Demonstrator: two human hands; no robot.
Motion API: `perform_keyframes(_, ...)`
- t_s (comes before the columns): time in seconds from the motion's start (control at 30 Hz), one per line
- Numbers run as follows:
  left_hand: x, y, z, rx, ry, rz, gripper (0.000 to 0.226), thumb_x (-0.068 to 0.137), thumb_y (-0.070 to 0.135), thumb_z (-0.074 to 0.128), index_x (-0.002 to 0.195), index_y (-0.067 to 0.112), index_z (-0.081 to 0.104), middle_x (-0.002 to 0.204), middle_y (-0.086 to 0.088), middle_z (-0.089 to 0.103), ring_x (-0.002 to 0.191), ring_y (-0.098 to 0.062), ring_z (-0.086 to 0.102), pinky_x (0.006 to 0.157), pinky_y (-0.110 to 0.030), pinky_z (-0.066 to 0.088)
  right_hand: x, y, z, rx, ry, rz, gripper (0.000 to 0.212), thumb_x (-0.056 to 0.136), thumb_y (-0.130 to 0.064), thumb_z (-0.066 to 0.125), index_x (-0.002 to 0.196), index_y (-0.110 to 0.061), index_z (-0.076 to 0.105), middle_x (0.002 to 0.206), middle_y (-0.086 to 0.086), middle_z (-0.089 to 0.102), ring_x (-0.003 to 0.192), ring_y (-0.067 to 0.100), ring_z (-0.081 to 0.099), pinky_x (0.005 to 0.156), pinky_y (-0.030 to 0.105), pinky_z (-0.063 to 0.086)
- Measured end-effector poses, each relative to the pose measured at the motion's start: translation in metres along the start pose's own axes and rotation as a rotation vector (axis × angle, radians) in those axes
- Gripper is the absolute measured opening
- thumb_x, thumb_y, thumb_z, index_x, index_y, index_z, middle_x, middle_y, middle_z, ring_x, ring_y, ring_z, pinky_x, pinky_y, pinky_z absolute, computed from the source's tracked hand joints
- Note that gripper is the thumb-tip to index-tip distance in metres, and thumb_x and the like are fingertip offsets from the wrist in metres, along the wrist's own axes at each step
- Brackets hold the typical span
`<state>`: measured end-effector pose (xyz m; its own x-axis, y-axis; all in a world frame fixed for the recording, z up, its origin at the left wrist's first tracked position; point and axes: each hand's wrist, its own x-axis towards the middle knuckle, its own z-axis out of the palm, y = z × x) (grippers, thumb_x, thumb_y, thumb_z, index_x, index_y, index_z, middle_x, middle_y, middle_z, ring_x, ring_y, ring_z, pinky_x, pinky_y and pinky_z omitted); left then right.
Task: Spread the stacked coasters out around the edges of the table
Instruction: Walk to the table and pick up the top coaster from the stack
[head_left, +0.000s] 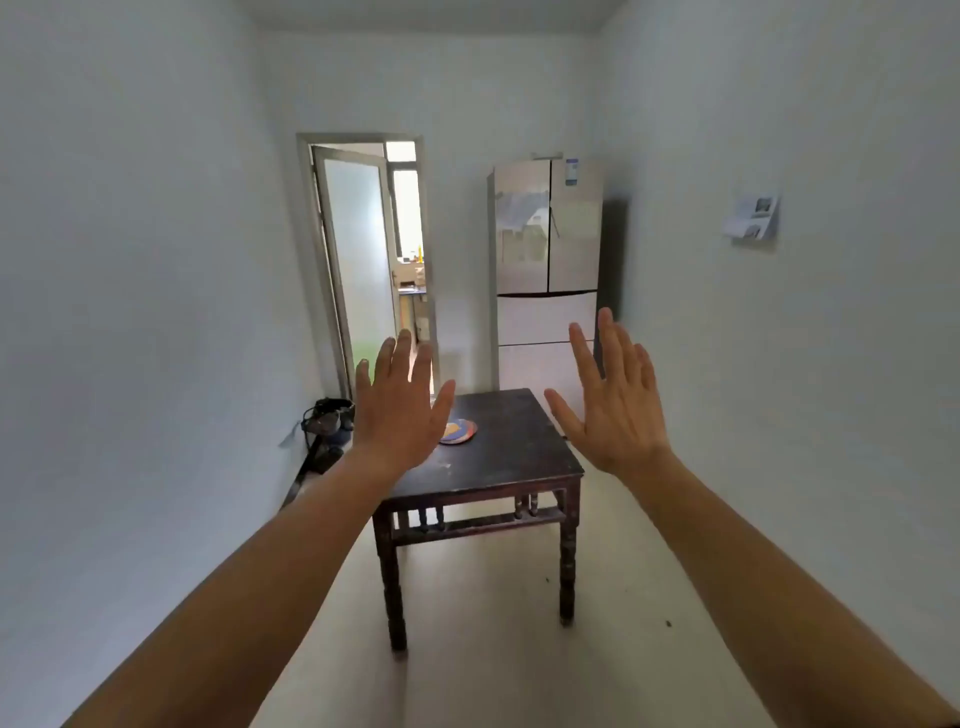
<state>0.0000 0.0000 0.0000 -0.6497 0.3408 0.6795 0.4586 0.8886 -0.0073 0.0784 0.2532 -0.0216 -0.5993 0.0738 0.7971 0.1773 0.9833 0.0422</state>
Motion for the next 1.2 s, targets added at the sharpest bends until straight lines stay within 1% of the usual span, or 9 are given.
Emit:
perform_keyframes(0.03, -0.001, -0.001, 0.009, 0.006, -0.054, -0.021, 0.063, 0.097, 0.052, 0.032, 0.147, 0.014, 0.035, 0.158, -0.015, 0.029, 0.144, -0.035, 0.027, 0.113, -0.056, 0.023, -0.001, -0.001, 0.009, 0.022, -0.034, 0.008, 0.083, 0.093, -0.069, 0.027, 0.158, -0.025, -0.004, 0.166, 0.012, -0.007, 0.151, 0.033, 0.007, 0.118, 0.049, 0.006)
perform_keyframes(0.17, 0.003, -0.019, 0.065, 0.008, -0.113, -0.038, 0.065, 0.097, 0.053, 0.027, 0.151, 0.017, 0.027, 0.162, -0.013, 0.021, 0.147, -0.032, 0.018, 0.117, -0.054, 0.017, -0.008, -0.006, 0.072, 0.076, -0.097, 0.015, 0.084, 0.093, -0.069, 0.028, 0.157, -0.026, -0.007, 0.166, 0.011, -0.01, 0.151, 0.035, 0.007, 0.119, 0.054, 0.014)
perform_keyframes(0.3, 0.02, -0.047, 0.135, -0.034, -0.13, -0.022, 0.064, 0.097, 0.052, 0.03, 0.148, 0.015, 0.03, 0.159, -0.015, 0.025, 0.146, -0.033, 0.022, 0.114, -0.057, 0.02, 0.002, -0.015, 0.152, 0.105, -0.198, -0.001, 0.085, 0.092, -0.069, 0.028, 0.157, -0.027, -0.008, 0.166, 0.011, -0.011, 0.151, 0.036, 0.008, 0.118, 0.054, 0.013)
perform_keyframes(0.37, 0.033, -0.063, 0.175, -0.054, -0.173, -0.024, 0.064, 0.096, 0.051, 0.031, 0.148, 0.014, 0.031, 0.158, -0.016, 0.028, 0.145, -0.034, 0.023, 0.113, -0.058, 0.021, 0.01, -0.023, 0.197, 0.101, -0.261, 0.013, 0.084, 0.092, -0.067, 0.03, 0.157, -0.027, -0.006, 0.166, 0.012, -0.007, 0.15, 0.037, 0.013, 0.117, 0.052, 0.015)
perform_keyframes(0.47, 0.06, -0.092, 0.231, -0.067, -0.239, -0.038, 0.065, 0.096, 0.051, 0.03, 0.149, 0.014, 0.028, 0.159, -0.016, 0.025, 0.146, -0.034, 0.021, 0.113, -0.057, 0.022, 0.031, -0.033, 0.258, 0.095, -0.345, 0.047, 0.084, 0.093, -0.064, 0.034, 0.157, -0.022, 0.0, 0.165, 0.016, 0.0, 0.147, 0.039, 0.023, 0.114, 0.053, 0.028)
perform_keyframes(0.57, 0.103, -0.118, 0.278, -0.072, -0.297, -0.017, 0.066, 0.096, 0.052, 0.029, 0.15, 0.014, 0.025, 0.16, -0.015, 0.022, 0.146, -0.034, 0.021, 0.112, -0.055, 0.022, 0.063, -0.035, 0.308, 0.083, -0.422, 0.034, 0.084, 0.093, -0.064, 0.033, 0.157, -0.022, 0.0, 0.164, 0.018, 0.006, 0.144, 0.039, 0.029, 0.111, 0.054, 0.034)
perform_keyframes(0.8, 0.209, -0.141, 0.36, -0.136, -0.327, -0.06, 0.063, 0.097, 0.051, 0.033, 0.149, 0.015, 0.026, 0.16, -0.014, 0.021, 0.147, -0.032, 0.017, 0.115, -0.055, 0.019, 0.141, -0.012, 0.398, 0.092, -0.427, 0.069, 0.082, 0.093, -0.061, 0.039, 0.157, -0.024, 0.005, 0.164, 0.015, 0.009, 0.142, 0.037, 0.034, 0.11, 0.054, 0.038)
perform_keyframes(1.03, 0.284, -0.123, 0.459, -0.156, -0.343, -0.066, 0.064, 0.098, 0.051, 0.032, 0.151, 0.015, 0.024, 0.162, -0.012, 0.019, 0.148, -0.03, 0.015, 0.117, -0.053, 0.018, 0.197, 0.043, 0.503, 0.108, -0.437, 0.124, 0.08, 0.094, -0.06, 0.036, 0.157, -0.021, 0.007, 0.162, 0.019, 0.017, 0.142, 0.037, 0.033, 0.112, 0.052, 0.035)
perform_keyframes(1.2, 0.336, -0.104, 0.538, -0.116, -0.409, -0.134, 0.064, 0.098, 0.05, 0.034, 0.151, 0.015, 0.025, 0.161, -0.012, 0.02, 0.147, -0.029, 0.017, 0.116, -0.053, 0.02, 0.235, 0.086, 0.59, 0.192, -0.468, 0.133, 0.078, 0.094, -0.057, 0.044, 0.156, -0.018, 0.015, 0.159, 0.018, 0.025, 0.14, 0.035, 0.035, 0.109, 0.048, 0.035)
